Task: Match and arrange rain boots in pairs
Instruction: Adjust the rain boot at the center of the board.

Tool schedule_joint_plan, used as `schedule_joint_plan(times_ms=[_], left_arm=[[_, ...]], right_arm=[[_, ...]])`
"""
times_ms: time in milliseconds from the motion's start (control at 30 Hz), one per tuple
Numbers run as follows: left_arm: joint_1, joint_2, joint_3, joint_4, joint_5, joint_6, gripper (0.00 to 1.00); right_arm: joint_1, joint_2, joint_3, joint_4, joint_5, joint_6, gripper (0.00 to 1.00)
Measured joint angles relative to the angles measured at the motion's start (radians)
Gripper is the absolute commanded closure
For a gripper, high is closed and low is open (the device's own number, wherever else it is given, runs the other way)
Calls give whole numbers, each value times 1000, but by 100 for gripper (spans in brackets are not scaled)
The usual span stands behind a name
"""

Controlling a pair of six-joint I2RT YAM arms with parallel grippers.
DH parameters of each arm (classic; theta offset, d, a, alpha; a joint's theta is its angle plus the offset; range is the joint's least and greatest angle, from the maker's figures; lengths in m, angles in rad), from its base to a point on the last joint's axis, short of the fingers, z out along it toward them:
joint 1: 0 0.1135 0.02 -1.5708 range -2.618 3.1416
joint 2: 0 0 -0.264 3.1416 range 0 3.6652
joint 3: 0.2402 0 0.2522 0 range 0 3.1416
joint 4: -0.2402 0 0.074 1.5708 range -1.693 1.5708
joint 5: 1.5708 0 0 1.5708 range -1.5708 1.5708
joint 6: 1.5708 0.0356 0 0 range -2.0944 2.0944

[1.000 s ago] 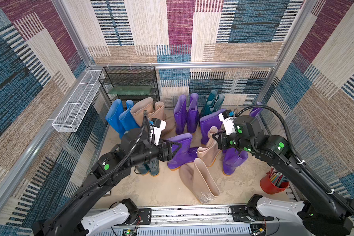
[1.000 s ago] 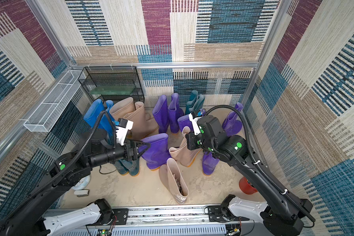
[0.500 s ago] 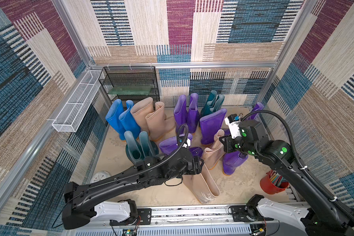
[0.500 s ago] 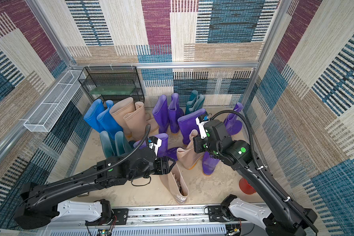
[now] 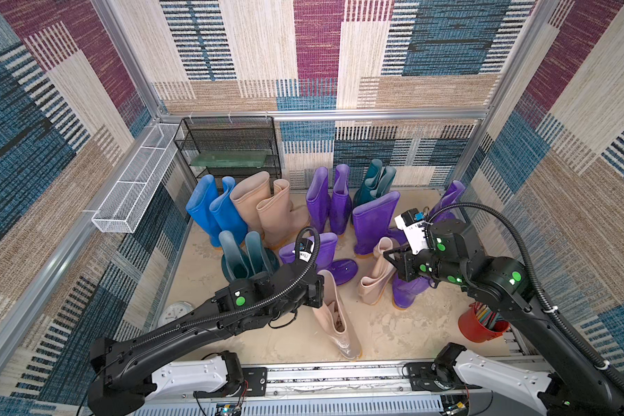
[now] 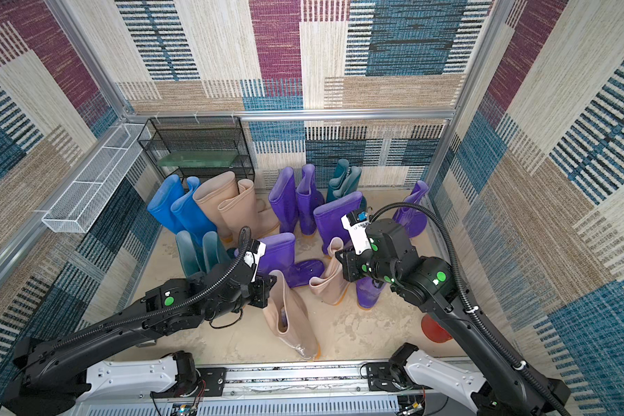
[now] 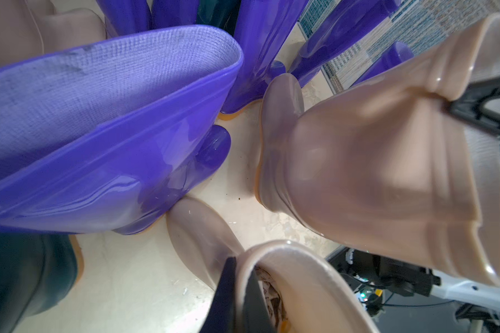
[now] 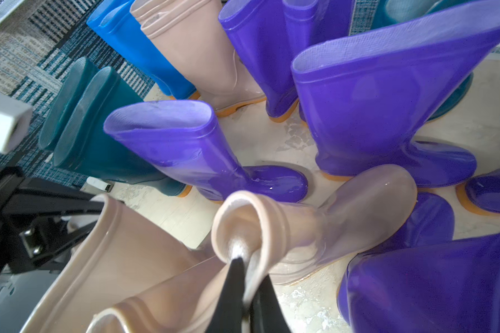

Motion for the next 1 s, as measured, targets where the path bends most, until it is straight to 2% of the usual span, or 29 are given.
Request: schedule_joint_plan(times_ms=[267,633,867,1000], left_arm=[[16,-37,-50,-2,29,147,100],[17,-57,-125,117,-10,157,100],[17,-77,-114,107,-14,161,100],[17,-80,-104,107,-31,165,100]], right_arm=[[92,-50,-56,-14,-52,87,100],[161,-170,-290,109,-71,275,100],[169,-173,-168,61,-28,360,100],[171,-183,-163,52,-7,401,100]])
